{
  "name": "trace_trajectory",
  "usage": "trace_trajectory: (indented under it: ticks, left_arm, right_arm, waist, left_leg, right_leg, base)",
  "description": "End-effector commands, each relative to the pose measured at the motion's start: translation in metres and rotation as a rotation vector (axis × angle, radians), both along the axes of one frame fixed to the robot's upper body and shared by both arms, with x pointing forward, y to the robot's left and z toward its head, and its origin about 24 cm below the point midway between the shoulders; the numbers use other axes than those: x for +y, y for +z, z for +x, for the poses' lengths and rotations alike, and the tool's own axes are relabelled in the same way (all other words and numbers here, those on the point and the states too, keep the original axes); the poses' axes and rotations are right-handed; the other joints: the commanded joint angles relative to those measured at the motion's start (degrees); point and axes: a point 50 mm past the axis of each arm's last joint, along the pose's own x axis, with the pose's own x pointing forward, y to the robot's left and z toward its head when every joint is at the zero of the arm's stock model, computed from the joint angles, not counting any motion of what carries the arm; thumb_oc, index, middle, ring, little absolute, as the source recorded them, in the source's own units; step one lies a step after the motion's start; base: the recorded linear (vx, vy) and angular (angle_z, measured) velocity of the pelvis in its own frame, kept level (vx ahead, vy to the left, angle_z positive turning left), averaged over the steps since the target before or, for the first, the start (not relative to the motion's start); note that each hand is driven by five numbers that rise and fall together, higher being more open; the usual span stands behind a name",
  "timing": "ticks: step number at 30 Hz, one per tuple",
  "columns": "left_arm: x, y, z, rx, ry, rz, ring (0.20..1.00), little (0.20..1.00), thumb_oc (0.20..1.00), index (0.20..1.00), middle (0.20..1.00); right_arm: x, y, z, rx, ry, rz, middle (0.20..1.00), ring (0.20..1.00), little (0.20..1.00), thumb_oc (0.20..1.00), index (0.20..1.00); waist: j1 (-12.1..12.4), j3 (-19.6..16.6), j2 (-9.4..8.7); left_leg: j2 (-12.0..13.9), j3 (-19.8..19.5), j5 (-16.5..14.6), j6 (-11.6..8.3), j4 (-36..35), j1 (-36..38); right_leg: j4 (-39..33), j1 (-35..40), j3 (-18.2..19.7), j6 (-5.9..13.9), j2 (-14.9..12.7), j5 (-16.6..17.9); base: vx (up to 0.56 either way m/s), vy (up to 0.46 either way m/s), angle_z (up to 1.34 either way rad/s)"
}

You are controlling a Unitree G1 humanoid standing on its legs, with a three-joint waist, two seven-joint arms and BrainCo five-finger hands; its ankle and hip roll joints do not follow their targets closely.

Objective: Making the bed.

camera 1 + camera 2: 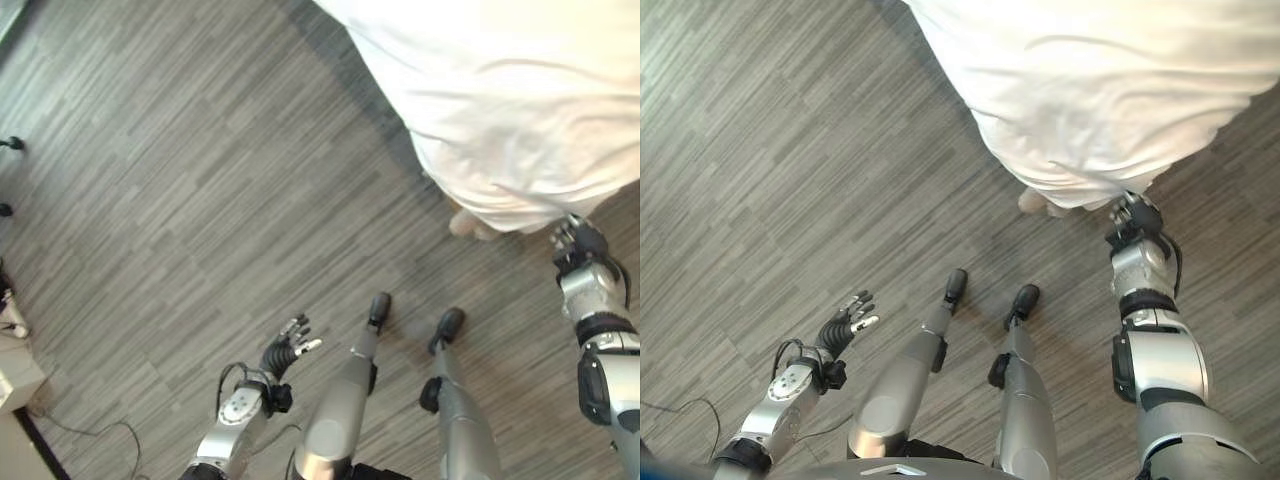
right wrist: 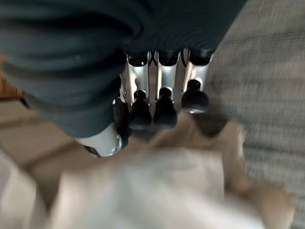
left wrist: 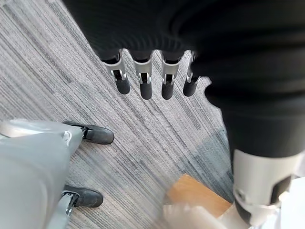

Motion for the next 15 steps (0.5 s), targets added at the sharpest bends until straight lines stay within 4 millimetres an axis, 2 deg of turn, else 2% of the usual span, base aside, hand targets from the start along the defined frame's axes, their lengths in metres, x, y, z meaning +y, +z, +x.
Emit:
trace_trajectory:
  ticks: [1, 2, 3, 4, 5, 8, 9, 10, 11, 13, 15]
  left_arm:
    - [0.005, -0.001, -0.006, -0.013, 0.028, -0.003, 1.0, 1.0, 1.0, 1.0, 1.0]
    - [0.009, 0.0, -0.008, -0.015, 0.05, -0.011, 1.0, 1.0, 1.0, 1.0, 1.0]
    - [0.009, 0.0, -0.008, -0.015, 0.049, -0.011, 1.0, 1.0, 1.0, 1.0, 1.0]
    - [0.01, -0.001, -0.009, -0.011, 0.056, -0.012, 1.0, 1.0, 1.0, 1.0, 1.0]
    - [0.012, -0.002, -0.011, -0.006, 0.061, -0.011, 1.0, 1.0, 1.0, 1.0, 1.0]
    - [0.014, -0.003, -0.014, 0.006, 0.064, -0.008, 1.0, 1.0, 1.0, 1.0, 1.0]
    - [0.016, -0.003, -0.014, 0.008, 0.074, -0.008, 1.0, 1.0, 1.0, 1.0, 1.0]
    - [0.017, -0.005, -0.015, 0.014, 0.083, -0.012, 1.0, 1.0, 1.0, 1.0, 1.0]
    - [0.017, -0.004, -0.014, 0.013, 0.082, -0.013, 1.0, 1.0, 1.0, 1.0, 1.0]
    - [0.016, -0.006, -0.015, 0.026, 0.074, -0.015, 1.0, 1.0, 1.0, 1.0, 1.0]
    - [0.013, -0.007, -0.016, 0.03, 0.062, -0.022, 1.0, 1.0, 1.0, 1.0, 1.0]
  right_arm:
    - [-0.024, -0.034, -0.044, 0.193, -0.066, -0.069, 0.2, 0.2, 0.2, 0.2, 0.2]
    - [-0.032, -0.081, -0.102, 0.335, -0.165, 0.024, 0.2, 0.2, 0.2, 0.2, 0.2]
    - [-0.032, -0.081, -0.103, 0.335, -0.165, 0.025, 0.2, 0.2, 0.2, 0.2, 0.2]
    - [-0.035, -0.092, -0.121, 0.38, -0.189, 0.041, 0.2, 0.2, 0.2, 0.2, 0.2]
    - [-0.039, -0.105, -0.151, 0.429, -0.24, 0.065, 0.2, 0.2, 0.2, 0.2, 0.2]
    - [-0.044, -0.106, -0.164, 0.391, -0.297, 0.081, 0.2, 0.2, 0.2, 0.2, 0.2]
    - [-0.046, -0.101, -0.16, 0.331, -0.325, 0.087, 0.2, 0.2, 0.2, 0.2, 0.2]
    - [-0.052, -0.08, -0.142, 0.155, -0.368, 0.094, 0.2, 0.2, 0.2, 0.2, 0.2]
    - [-0.052, -0.08, -0.142, 0.154, -0.37, 0.094, 0.2, 0.2, 0.2, 0.2, 0.2]
    - [-0.058, -0.033, -0.102, -0.105, -0.374, 0.055, 0.2, 0.2, 0.2, 0.2, 0.2]
    - [-0.05, 0.013, -0.064, -0.302, -0.293, 0.0, 0.2, 0.2, 0.2, 0.2, 0.2]
  waist:
    - [-1.6, -3.0, -0.01]
    - [-3.6, -3.3, -1.03]
    - [-3.6, -3.3, -1.03]
    - [-4.2, -3.4, -1.46]
    - [-5.6, -3.6, -2.16]
    - [-6.8, -4.1, -2.82]
    - [-7.3, -4.3, -3.01]
    - [-8.0, -4.9, -3.24]
    - [-7.9, -5.0, -3.26]
    - [-7.8, -5.7, -2.81]
    - [-7.3, -6.0, -2.24]
  left_leg:
    - [-1.6, -1.7, 2.8, -0.66, -1.1, -1.0]
    - [-1.4, -1.8, 1.9, -0.49, -1.1, 0.3]
    - [-1.5, -1.8, 2.2, -0.46, -1.1, 0.1]
    - [-1.4, -1.7, 1.8, -0.44, -1.1, 0.6]
    - [-1.3, -1.5, 1.9, -0.33, -1.1, 1.0]
    - [-1.1, -1.0, 1.6, -0.35, -1.1, 1.7]
    - [-1.1, -0.8, 1.5, -0.37, -1.1, 1.9]
    - [-1.2, -0.3, 1.2, -0.41, -1.1, 2.2]
    - [-1.2, -0.3, 1.2, -0.4, -1.1, 2.2]
    - [-1.4, 0.2, 1.1, -0.52, -1.1, 2.5]
    - [-1.5, 0.7, 0.7, -0.66, -1.1, 3.0]
  right_leg:
    - [0.7, 5.9, 0.9, 5.25, -1.2, -7.2]
    - [0.7, 6.9, 1.1, 5.24, -1.3, -7.7]
    - [0.7, 6.7, 1.0, 5.25, -1.3, -7.4]
    - [0.7, 7.1, 1.2, 5.2, -1.3, -7.6]
    - [0.7, 7.3, 1.3, 5.11, -1.2, -7.3]
    - [0.7, 7.7, 1.7, 5.1, -1.2, -7.4]
    - [0.7, 7.7, 1.9, 5.11, -1.1, -7.4]
    - [0.7, 7.8, 2.4, 5.17, -1.0, -7.4]
    - [0.7, 7.7, 2.4, 5.18, -1.0, -7.3]
    - [0.7, 7.6, 2.9, 5.38, -1.2, -7.1]
    - [0.7, 7.7, 3.3, 5.55, -1.3, -7.0]
  base:
    - [0.06, -0.009, -0.01]
    - [0.0, 0.0, 0.0]
    - [0.05, -0.012, -0.01]
    - [0.0, 0.0, 0.0]
    - [0.02, 0.011, -0.1]
    - [0.0, 0.013, -0.16]
    - [-0.01, 0.015, -0.2]
    - [-0.01, 0.014, -0.25]
    - [0.0, 0.001, -0.21]
    - [-0.02, 0.01, -0.35]
    - [-0.04, 0.015, -0.19]
